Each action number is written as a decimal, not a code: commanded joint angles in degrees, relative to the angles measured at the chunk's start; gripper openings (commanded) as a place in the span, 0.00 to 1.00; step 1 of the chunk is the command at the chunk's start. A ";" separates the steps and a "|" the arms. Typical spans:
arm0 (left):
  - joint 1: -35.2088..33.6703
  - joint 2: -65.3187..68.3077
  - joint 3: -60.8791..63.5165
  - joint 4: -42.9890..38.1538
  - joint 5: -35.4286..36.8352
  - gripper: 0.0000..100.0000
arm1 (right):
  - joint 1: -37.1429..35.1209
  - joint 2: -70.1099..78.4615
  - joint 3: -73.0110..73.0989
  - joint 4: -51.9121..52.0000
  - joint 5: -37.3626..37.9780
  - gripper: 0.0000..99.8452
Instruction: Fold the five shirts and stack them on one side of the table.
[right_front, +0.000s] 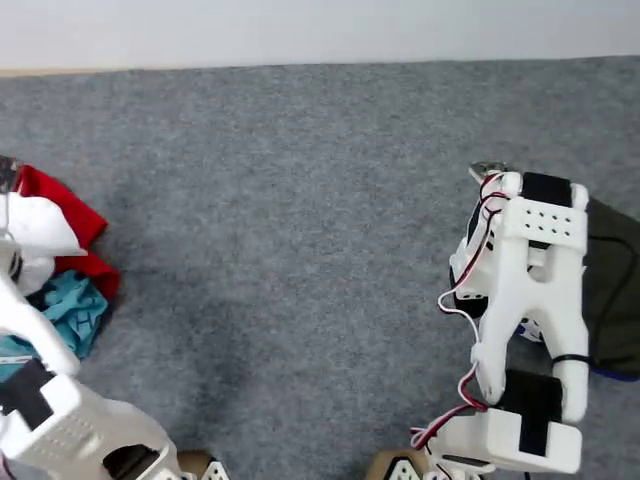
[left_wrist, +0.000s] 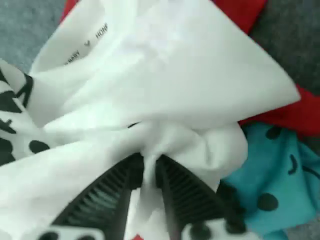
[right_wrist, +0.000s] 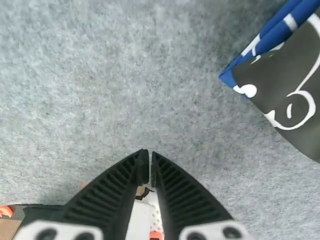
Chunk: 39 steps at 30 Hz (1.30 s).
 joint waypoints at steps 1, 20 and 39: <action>3.34 -8.09 -8.48 5.98 0.09 0.00 | 1.01 -2.59 -0.53 2.42 0.70 0.01; 53.89 -35.87 -25.10 9.85 29.10 0.00 | 0.75 -8.13 -0.35 2.51 0.88 0.01; 58.81 -12.13 -18.68 13.89 39.21 0.18 | 0.66 -9.71 -0.26 2.42 1.05 0.01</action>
